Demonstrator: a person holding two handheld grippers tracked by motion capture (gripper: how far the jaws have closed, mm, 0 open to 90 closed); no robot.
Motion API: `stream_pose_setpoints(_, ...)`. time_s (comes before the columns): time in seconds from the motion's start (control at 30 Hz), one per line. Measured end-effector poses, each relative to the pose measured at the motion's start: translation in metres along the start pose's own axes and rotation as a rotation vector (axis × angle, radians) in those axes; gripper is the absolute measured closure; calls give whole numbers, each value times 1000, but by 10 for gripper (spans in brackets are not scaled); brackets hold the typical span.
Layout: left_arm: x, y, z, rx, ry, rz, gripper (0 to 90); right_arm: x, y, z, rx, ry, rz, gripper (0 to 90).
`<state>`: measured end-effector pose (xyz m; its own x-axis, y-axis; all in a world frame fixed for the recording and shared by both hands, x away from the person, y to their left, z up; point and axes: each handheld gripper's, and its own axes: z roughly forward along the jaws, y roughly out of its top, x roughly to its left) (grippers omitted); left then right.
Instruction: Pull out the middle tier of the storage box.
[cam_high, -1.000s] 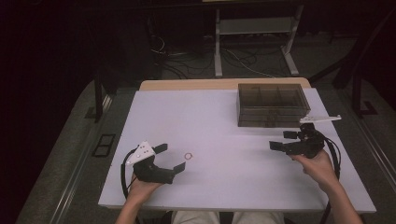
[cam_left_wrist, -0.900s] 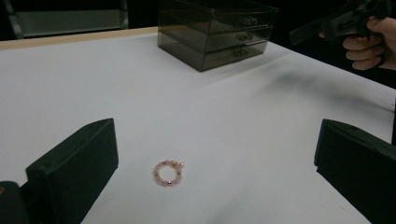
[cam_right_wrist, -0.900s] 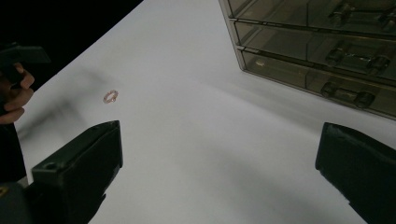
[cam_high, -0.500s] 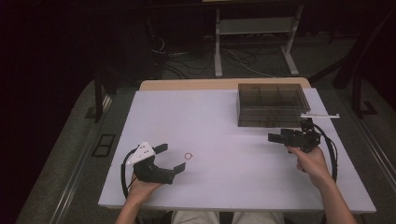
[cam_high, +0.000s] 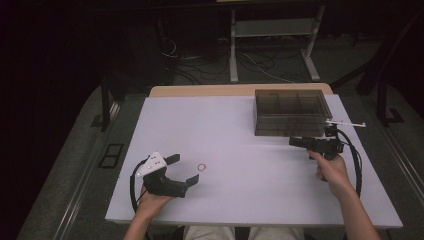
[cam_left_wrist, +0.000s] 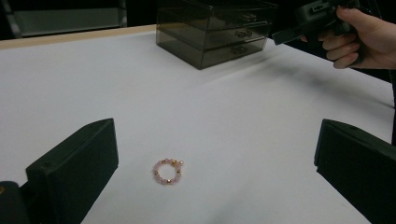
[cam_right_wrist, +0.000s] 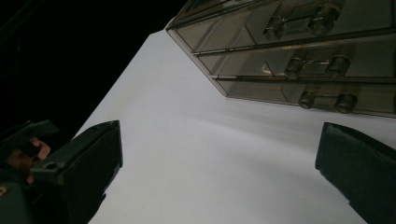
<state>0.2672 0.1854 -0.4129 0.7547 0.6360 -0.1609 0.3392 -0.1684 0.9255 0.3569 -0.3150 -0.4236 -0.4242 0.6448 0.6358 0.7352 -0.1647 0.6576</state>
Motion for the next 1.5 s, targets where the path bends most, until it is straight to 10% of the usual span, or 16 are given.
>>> stream_pose_setpoints(0.9, 0, 0, 0, 5, -3, 8, 0, -15, -2, 14, -157, 102, 239, 1)
stream_pose_setpoints(1.5, -1, -1, 1, 9, -4, 7, 0, -28, -7, 16, -240, 49, 400, 31)
